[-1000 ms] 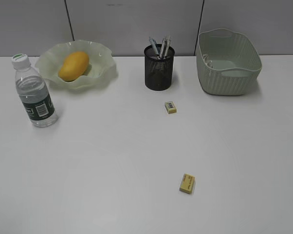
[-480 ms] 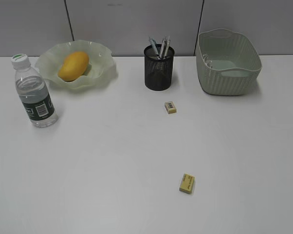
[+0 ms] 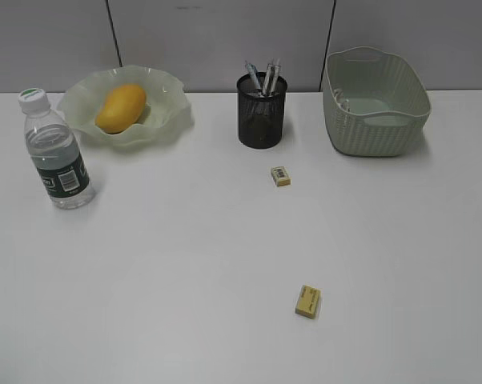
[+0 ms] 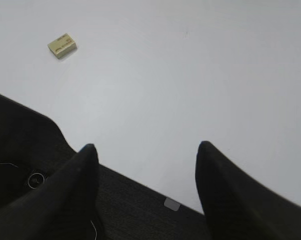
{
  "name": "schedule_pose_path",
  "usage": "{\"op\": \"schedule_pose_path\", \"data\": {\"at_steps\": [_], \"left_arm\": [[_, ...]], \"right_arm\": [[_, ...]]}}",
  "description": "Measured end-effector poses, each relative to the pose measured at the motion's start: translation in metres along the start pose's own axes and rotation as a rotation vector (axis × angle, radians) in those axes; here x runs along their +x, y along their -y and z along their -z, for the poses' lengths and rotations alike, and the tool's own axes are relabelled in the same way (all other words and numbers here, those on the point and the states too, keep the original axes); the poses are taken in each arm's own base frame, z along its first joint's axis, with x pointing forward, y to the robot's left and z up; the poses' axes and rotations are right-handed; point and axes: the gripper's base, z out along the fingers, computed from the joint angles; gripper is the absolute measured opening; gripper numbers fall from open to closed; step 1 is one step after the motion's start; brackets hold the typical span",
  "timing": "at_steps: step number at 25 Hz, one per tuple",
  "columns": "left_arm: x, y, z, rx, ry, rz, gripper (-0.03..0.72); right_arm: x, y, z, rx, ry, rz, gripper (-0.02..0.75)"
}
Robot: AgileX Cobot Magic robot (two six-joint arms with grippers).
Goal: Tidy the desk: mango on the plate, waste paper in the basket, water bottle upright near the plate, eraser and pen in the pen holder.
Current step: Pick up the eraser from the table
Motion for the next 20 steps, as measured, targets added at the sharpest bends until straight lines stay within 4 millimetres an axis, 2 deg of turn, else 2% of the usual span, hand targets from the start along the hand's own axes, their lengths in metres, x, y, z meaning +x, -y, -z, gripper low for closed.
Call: {"op": "schedule_pose_path", "data": {"at_steps": [3,7,15,20], "left_arm": [[0.002,0.001,0.003,0.011,0.023,-0.01,0.496],[0.002,0.002,0.004,0.013,0.03,-0.013,0.549],[0.012,0.004,0.018,0.039,0.133,-0.041,0.564],[0.018,0.006,0.026,0.041,0.195,-0.047,0.564]], "right_arm": [[-0.013,0.001,-0.01,0.005,-0.015,0.01,0.488],[-0.033,0.001,-0.03,-0.002,-0.053,0.003,0.488],[-0.072,-0.002,-0.097,-0.021,-0.307,-0.081,0.488],[-0.097,-0.009,-0.148,-0.04,-0.458,-0.155,0.488]]}}
